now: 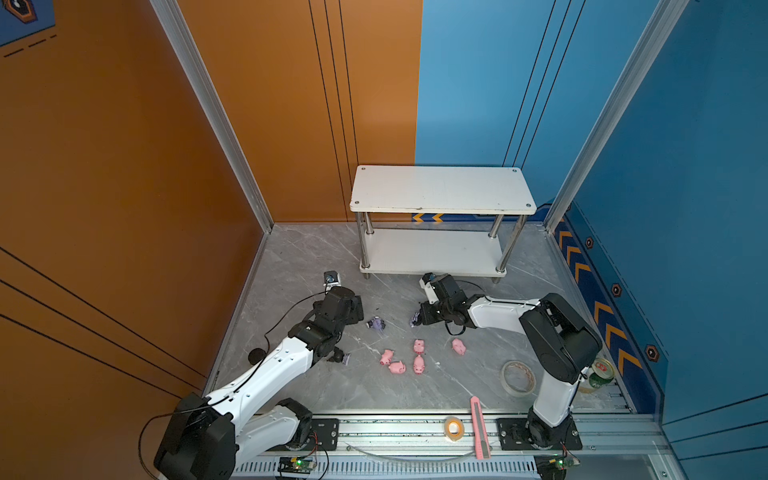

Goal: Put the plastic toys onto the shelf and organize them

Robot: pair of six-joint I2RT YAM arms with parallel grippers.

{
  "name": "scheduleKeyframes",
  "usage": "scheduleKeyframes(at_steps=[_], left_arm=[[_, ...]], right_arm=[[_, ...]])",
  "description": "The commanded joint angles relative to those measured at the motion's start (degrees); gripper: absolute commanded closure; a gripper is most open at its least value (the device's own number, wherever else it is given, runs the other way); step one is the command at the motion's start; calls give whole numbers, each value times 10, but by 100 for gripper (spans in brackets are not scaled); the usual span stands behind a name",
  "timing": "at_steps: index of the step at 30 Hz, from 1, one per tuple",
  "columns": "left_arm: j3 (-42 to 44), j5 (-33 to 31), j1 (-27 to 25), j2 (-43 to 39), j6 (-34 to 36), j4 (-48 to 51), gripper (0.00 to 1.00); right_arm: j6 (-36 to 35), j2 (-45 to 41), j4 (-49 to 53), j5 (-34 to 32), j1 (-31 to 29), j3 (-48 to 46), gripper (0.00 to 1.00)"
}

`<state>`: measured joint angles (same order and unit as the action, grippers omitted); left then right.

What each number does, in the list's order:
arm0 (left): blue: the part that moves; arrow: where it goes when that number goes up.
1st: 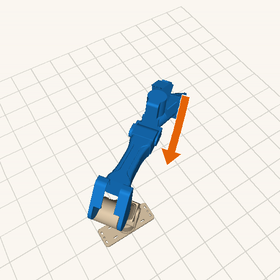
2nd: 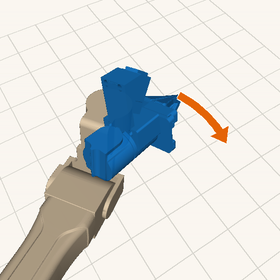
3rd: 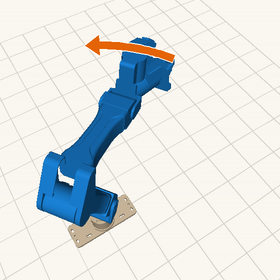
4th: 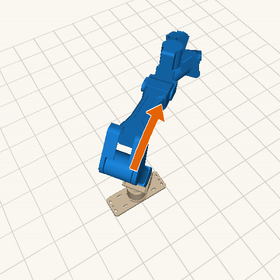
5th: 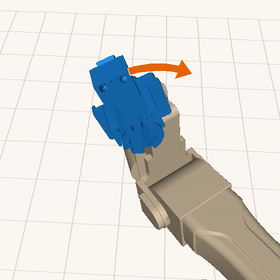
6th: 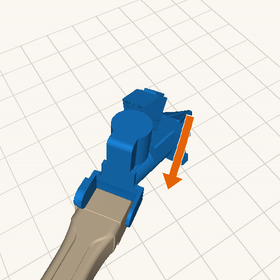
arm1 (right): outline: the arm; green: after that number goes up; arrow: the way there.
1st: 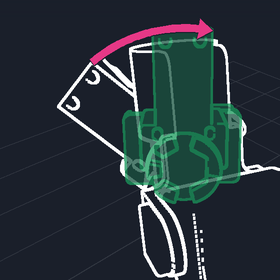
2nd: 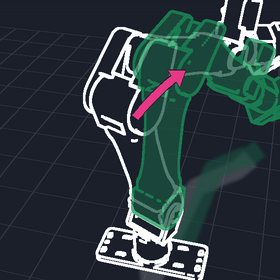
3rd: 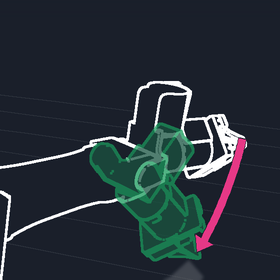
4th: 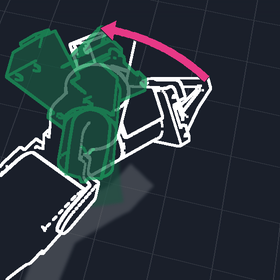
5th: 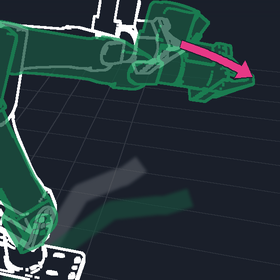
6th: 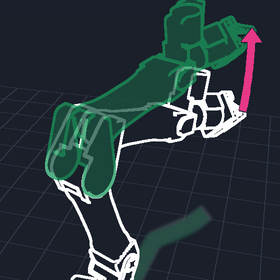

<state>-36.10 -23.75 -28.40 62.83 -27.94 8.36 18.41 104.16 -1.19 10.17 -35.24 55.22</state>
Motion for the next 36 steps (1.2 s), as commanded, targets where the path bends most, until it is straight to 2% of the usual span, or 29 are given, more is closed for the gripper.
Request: scheduleKeyframes(at_steps=[1,7,12,16,18,21,24,28,36], left_arm=[[-15,7,5,2,3,-1,15],[-10,9,7,2,0,-7,15],[-13,41,5,19,-2,-24,18],[-23,61,-5,47,-5,-34,24],[-30,62,-10,62,-6,-37,24],[-40,64,-20,78,-6,-40,24],[-48,63,-27,89,-5,-40,24],[-53,61,-33,95,-4,-39,23],[-52,54,-35,101,3,-39,23]], right_arm=[[-29,-57,50,-31,7,2,100],[-32,-124,116,-60,-8,9,100],[-30,-150,169,-67,-32,18,100],[16,-140,219,-25,-22,28,100],[44,-118,253,4,-12,45,92],[70,-88,292,12,-11,74,49],[90,-56,322,30,-11,109,34],[106,-19,341,50,-14,140,28],[121,34,337,45,-24,173,24]])
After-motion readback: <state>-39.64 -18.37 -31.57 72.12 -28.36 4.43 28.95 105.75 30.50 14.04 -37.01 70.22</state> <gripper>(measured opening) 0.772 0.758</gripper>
